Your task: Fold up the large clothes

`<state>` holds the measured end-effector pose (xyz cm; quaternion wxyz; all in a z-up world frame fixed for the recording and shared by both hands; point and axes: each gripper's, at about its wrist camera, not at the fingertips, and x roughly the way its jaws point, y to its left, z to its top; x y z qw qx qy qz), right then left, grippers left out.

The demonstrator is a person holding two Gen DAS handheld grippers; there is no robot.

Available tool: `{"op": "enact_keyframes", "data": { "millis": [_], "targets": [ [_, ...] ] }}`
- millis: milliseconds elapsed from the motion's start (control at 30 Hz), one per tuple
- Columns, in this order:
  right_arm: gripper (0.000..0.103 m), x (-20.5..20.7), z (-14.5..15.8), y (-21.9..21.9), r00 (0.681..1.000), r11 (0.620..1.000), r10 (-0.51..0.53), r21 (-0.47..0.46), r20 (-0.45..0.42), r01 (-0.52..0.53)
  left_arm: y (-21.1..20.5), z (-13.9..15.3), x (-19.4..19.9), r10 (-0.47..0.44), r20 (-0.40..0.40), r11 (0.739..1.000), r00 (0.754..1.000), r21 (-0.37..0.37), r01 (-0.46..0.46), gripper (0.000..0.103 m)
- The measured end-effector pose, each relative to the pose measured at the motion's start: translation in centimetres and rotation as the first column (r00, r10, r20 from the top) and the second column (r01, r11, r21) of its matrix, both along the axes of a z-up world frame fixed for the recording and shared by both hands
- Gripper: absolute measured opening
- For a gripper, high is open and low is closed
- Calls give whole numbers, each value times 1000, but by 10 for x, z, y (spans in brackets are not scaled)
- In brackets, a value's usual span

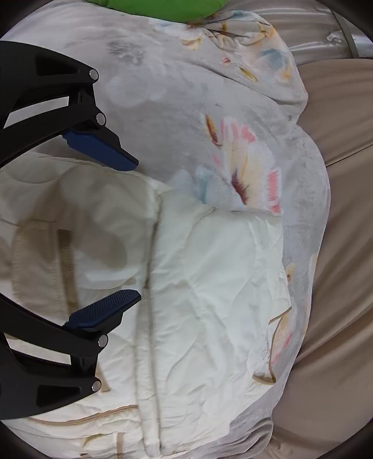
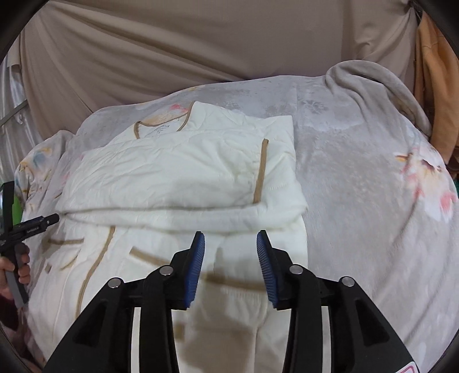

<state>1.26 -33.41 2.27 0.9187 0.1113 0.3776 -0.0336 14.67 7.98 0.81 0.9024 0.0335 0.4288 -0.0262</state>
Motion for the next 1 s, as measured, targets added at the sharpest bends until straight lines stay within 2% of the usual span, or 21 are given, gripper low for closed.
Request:
{"op": "enact_keyframes", "data": {
  "millis": [167,333,467,533,667,900,1000],
  "targets": [
    [52,-43,-1,1,1000,1000,-19,-9,15,19,4,4,-29,-7,5,1000,1000,6,7,83],
    [60,-88,-10,-7,998,997,-70,9,1,70,25,0,-61,-15,-48,999,999,-46,13,89],
    [61,-124,-26,-17,992,992,-115,42,-56,117,55,-11,-91,-2,-130,994,992,-105,-12,92],
    [63,-141,-38,-24,987,987,-125,88,-98,134,72,-18,-106,17,-170,989,985,-139,-41,92],
    [63,-164,-60,-29,982,974,-108,181,-157,136,98,-34,-130,24,-253,962,967,-257,-91,92],
    [64,-184,-67,-16,989,962,-57,257,-135,91,104,-35,-157,-46,-280,926,959,-371,-64,92],
    [66,-185,-68,-8,991,963,-46,258,-124,77,96,-36,-166,-72,-269,930,960,-366,-33,89]
  ]
}}
